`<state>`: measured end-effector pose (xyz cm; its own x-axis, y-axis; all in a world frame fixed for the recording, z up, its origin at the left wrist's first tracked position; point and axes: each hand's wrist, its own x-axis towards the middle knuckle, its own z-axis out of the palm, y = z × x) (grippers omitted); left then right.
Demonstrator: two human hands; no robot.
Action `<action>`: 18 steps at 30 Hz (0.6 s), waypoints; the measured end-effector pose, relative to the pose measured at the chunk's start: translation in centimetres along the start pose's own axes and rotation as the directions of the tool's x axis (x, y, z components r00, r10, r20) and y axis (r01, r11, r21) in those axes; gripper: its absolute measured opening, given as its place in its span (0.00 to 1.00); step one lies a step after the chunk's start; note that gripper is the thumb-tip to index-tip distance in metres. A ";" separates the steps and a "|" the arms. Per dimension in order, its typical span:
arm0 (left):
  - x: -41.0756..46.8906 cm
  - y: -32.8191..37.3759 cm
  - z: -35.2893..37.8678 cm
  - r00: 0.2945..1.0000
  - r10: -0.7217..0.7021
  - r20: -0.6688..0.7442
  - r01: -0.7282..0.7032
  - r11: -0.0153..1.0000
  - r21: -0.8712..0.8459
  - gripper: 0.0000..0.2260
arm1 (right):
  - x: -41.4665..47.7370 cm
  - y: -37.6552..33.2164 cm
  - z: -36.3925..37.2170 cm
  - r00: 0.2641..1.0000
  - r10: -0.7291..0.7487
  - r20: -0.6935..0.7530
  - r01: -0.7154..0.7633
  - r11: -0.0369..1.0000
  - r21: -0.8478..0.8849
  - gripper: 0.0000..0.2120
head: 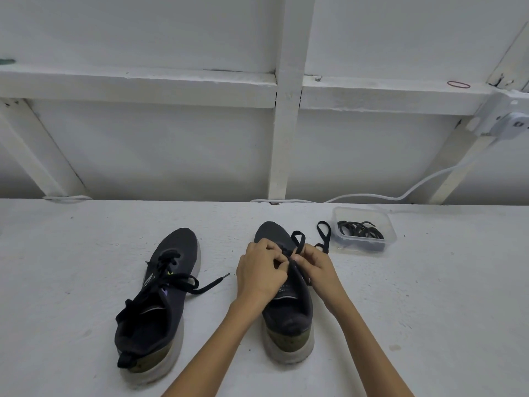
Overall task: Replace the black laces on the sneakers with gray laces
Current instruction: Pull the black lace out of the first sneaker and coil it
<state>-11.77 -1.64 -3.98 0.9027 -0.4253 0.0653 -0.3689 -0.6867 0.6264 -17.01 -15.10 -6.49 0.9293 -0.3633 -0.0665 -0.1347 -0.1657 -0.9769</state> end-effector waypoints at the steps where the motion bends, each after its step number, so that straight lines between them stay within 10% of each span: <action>1: -0.1 0.1 -0.1 1.000 0.004 -0.006 -0.004 1.000 0.003 0.04 | 0.0 0.1 0.1 1.000 0.009 -0.016 -0.009 1.000 -0.004 0.06; 12: -0.3 -0.3 0.6 0.998 0.045 -0.052 -0.044 0.999 0.011 0.05 | -0.5 -0.3 1.0 0.987 0.050 -0.155 -0.046 0.999 0.026 0.11; 18: -0.1 -3.3 -1.0 0.995 -0.095 -0.038 0.060 0.841 -0.537 0.07 | -1.6 -0.3 0.2 0.948 0.082 -0.307 -0.045 0.991 0.125 0.18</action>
<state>-10.45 1.24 -5.26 0.9413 -0.3356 0.0353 -0.1377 -0.2865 0.9481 -18.33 -14.27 -6.17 0.7644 -0.6397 -0.0804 -0.1325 -0.0338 -0.9906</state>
